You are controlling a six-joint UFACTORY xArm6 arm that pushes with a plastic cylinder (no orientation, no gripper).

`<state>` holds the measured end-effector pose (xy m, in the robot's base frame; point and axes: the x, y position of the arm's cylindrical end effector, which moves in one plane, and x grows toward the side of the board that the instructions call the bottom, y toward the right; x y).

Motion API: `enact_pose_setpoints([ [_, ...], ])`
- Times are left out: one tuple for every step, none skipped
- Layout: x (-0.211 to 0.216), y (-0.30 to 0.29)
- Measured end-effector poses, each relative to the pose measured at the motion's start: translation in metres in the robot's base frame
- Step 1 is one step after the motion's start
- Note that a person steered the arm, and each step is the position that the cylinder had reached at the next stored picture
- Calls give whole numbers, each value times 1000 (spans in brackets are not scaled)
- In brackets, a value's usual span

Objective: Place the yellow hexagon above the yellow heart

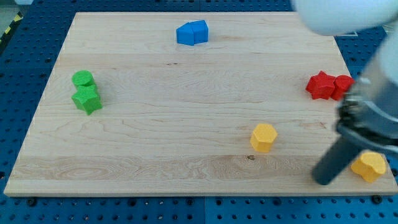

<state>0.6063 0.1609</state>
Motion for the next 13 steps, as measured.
enact_pose_setpoints([
  [-2, -90],
  [-37, -140],
  [-61, -122],
  [-50, -70],
  [-45, -11],
  [-46, -18],
  [-72, -55],
  [-87, -29],
  [-66, 16],
  [-55, 46],
  [-60, 42],
  [-84, 22],
  [-90, 44],
])
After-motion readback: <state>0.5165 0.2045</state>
